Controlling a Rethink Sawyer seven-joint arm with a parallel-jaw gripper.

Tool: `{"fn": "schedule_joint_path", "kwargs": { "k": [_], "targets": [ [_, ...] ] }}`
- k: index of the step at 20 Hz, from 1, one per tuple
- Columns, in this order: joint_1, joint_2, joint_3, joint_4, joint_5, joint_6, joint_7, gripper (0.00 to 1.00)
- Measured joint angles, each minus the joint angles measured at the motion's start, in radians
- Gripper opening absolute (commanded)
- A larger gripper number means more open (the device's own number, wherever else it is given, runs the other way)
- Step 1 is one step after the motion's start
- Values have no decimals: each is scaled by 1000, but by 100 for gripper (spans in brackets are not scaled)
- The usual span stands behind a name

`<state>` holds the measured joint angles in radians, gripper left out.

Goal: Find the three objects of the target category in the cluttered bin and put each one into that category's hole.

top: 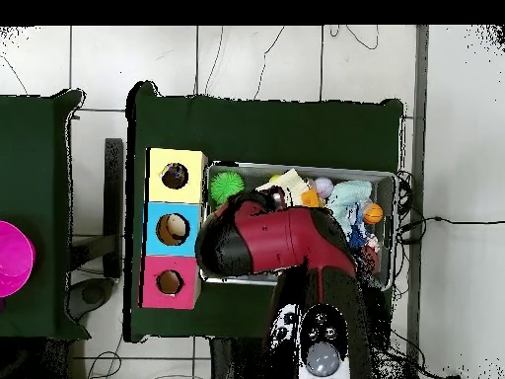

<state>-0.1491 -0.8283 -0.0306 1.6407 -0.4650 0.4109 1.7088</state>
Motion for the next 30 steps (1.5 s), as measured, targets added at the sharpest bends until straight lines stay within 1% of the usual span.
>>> {"fn": "schedule_joint_path", "kwargs": {
  "k": [5, 6, 8, 10, 12, 15, 18, 20, 25, 30],
  "targets": [
    [-5, 33, -18, 0, -51, -83, 0, 100],
    [-7, 51, -28, 0, -71, -131, 0, 100],
    [-8, 68, -40, 0, -83, -172, 0, 100],
    [-8, 85, -52, 0, -91, -215, 0, 100],
    [-9, 114, -68, 0, -98, -280, 0, 100],
    [-9, 140, -80, 0, -98, -327, 0, 100],
    [-12, 184, -98, 0, -98, -395, 0, 100],
    [-13, 192, -102, 1, -98, -407, 0, 100],
    [-14, 240, -122, 1, -98, -457, 0, 100],
    [-14, 276, -137, 2, -98, -467, 0, 100]
  ]
}}
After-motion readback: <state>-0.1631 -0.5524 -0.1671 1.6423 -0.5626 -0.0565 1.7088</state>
